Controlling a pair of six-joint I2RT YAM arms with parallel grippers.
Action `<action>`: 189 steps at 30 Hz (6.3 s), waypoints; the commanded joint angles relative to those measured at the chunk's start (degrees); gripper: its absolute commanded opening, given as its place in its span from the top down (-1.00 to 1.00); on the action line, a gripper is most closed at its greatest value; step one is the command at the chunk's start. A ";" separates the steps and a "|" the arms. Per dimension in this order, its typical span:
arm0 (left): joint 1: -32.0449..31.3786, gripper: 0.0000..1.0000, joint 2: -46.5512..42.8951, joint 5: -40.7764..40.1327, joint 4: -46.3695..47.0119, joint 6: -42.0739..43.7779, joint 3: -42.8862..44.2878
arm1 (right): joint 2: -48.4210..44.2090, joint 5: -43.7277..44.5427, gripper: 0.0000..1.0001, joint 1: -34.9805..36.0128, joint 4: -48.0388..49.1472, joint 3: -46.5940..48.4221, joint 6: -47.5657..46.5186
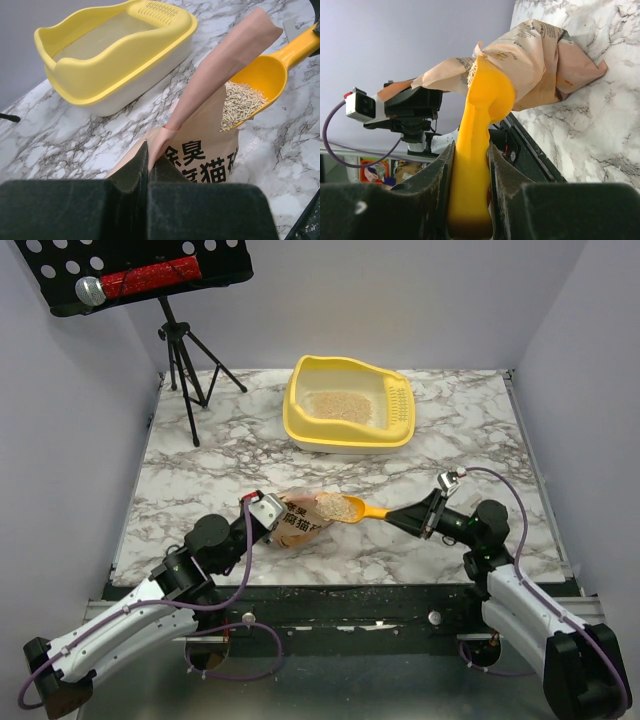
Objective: Fill the litter box with clean litter
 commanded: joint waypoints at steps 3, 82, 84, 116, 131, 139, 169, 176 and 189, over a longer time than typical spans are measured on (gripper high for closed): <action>-0.37 1.00 -1.41 -0.80 5.93 -0.25 0.45 | -3.91 1.61 0.99 -0.39 -8.06 2.39 0.93; -0.37 1.00 -1.33 -2.39 6.46 -0.07 0.10 | 52.32 22.62 0.99 -1.26 11.01 47.91 7.80; -0.37 1.00 -1.06 -2.12 6.63 -0.16 0.19 | 54.96 22.71 0.99 -1.53 9.78 49.76 5.96; -0.46 1.00 1.05 -7.92 2.59 -2.09 3.26 | 58.22 48.00 0.99 4.00 -76.34 100.90 -59.26; -0.37 1.00 0.00 -8.54 0.83 -2.35 3.52 | 49.10 58.67 0.99 12.97 -81.03 101.21 -65.25; -0.37 1.00 -1.24 -8.63 0.66 -2.27 3.35 | 31.34 39.79 0.99 12.97 -77.41 85.56 -60.15; -0.37 1.00 0.61 -8.10 0.92 -2.35 3.44 | 17.97 14.62 0.99 17.37 -81.01 68.67 -64.28; -0.37 1.00 0.70 -8.19 0.92 -2.27 3.44 | 20.25 17.87 0.99 21.06 -80.58 67.35 -64.63; -0.37 1.00 1.14 -6.87 1.10 -2.71 3.53 | 30.53 19.63 0.99 26.86 -79.43 67.96 -63.93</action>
